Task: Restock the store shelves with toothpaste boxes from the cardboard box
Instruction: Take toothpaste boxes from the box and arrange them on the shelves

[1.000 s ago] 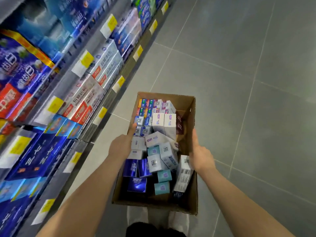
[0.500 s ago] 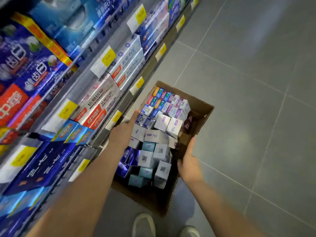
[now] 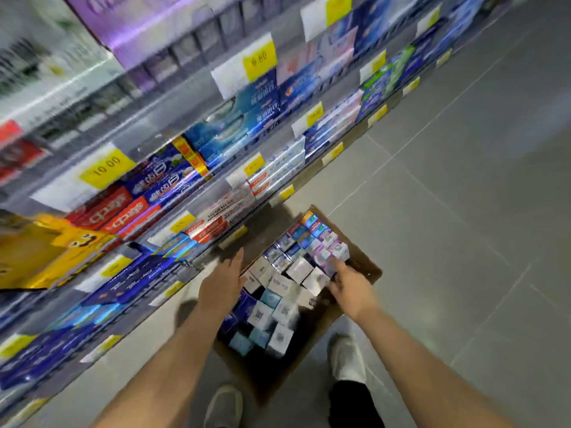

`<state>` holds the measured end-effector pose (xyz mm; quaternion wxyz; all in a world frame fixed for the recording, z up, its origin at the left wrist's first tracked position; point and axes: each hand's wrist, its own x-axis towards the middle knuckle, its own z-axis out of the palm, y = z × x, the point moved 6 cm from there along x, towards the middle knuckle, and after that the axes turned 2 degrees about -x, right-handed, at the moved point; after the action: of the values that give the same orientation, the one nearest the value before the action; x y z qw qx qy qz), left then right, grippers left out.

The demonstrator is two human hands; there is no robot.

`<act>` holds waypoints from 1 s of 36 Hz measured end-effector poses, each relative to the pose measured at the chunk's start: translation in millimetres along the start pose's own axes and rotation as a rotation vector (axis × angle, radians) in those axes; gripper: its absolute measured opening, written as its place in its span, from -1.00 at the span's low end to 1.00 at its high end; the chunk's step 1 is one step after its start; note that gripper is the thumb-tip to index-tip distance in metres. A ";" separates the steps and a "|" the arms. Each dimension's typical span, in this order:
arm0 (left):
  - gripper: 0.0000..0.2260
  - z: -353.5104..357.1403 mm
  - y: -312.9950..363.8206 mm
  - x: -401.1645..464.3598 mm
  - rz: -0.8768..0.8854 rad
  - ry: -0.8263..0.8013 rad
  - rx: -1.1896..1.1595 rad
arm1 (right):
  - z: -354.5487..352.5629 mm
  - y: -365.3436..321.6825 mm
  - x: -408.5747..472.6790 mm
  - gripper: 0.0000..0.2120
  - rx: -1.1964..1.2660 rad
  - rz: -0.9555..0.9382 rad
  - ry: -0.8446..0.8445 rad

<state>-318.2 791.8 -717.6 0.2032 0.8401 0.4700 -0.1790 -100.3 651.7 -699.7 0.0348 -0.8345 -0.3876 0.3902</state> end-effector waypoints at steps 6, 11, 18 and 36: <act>-0.50 14.3 -12.2 0.6 -0.244 -0.019 -0.130 | -26.0 -40.5 40.5 -0.57 -0.172 -0.323 -0.027; -0.50 35.2 -17.1 5.5 -0.313 0.109 -0.237 | -11.9 -62.6 77.4 -0.64 -0.454 -0.574 0.085; -0.67 92.5 -29.7 60.1 -0.286 0.096 -0.143 | 38.7 -80.4 141.0 -0.54 -0.635 -0.761 0.307; -0.83 53.5 -61.0 95.5 -0.099 0.590 -0.012 | 40.9 -134.6 194.3 -0.77 -0.528 -0.734 0.461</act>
<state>-329.4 862.0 -820.8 0.0538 0.8308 0.5501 0.0657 -134.7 866.5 -800.8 0.0420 -0.6880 -0.7230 0.0465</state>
